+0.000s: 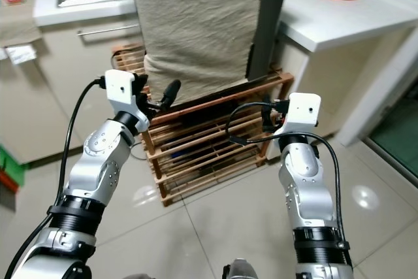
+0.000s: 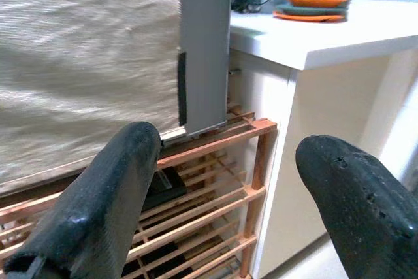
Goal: Restocking fridge
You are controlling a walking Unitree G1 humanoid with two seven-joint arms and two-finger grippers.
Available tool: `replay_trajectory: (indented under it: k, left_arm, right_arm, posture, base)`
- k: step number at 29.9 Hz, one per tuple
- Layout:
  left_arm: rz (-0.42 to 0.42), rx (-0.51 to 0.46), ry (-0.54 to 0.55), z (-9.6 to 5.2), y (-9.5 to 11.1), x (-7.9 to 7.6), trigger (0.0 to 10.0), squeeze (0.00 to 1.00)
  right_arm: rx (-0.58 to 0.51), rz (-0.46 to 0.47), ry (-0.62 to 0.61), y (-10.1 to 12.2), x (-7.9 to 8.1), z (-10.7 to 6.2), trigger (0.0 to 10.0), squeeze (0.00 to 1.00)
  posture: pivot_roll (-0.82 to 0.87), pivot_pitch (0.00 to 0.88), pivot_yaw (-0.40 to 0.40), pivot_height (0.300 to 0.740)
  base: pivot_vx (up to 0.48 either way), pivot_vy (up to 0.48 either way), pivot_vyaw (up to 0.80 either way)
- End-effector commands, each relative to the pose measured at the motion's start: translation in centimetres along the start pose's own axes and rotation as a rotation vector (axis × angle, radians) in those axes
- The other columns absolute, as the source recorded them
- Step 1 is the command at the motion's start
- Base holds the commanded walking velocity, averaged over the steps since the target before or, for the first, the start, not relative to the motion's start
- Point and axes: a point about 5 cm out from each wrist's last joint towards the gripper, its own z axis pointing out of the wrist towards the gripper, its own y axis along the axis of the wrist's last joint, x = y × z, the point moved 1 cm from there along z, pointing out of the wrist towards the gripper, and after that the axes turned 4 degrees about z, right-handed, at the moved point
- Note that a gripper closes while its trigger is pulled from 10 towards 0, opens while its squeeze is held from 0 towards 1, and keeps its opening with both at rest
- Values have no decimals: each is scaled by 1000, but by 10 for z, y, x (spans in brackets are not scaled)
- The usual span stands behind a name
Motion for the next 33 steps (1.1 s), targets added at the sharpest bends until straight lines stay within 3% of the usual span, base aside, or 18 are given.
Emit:
replay_trajectory:
  k: [1, 10, 15, 17, 20, 29, 33]
  left_arm:
    - [1, 4, 24, -3, 2, 8, 10000, 0]
    - [17, 0, 23, -6, 6, 8, 10000, 0]
    - [41, -98, 47, -6, 27, 12, 10000, 0]
    - [7, -132, 84, -6, 37, 20, 10000, 0]
    - [-24, -115, 86, -6, 36, 19, 10000, 0]
    - [13, -95, -28, 6, 35, 0, 10000, 0]
    - [-15, -78, 2, 4, 30, 2, 10000, 0]
  right_arm:
    - [-36, -10, 8, 6, 3, 1, 10000, 0]
    - [-52, -11, -26, 5, -4, -2, 10000, 0]
    - [-128, -2, -105, 10, -15, -11, 10000, 0]
    - [-172, 10, -165, 15, -25, -17, 10000, 0]
    - [-194, 5, -182, 19, -29, -21, 10000, 0]
    - [-191, -26, -118, 16, -14, -19, 10000, 0]
    - [-159, -40, -93, 11, -12, -18, 10000, 0]
  posture:
    - [-74, 0, 14, 711]
    - [-76, 0, 16, 711]
    - [-78, 0, 17, 711]
    - [-77, 0, 13, 711]
    - [-94, 0, 9, 711]
    - [-118, 0, 2, 711]
    - [-121, 0, -5, 711]
  base:
    - [0, 480, -756]
    - [0, 480, -756]
    - [0, 480, -756]
    - [0, 480, -756]
    - [0, 480, -756]
    - [0, 475, -756]
    - [0, 469, -756]
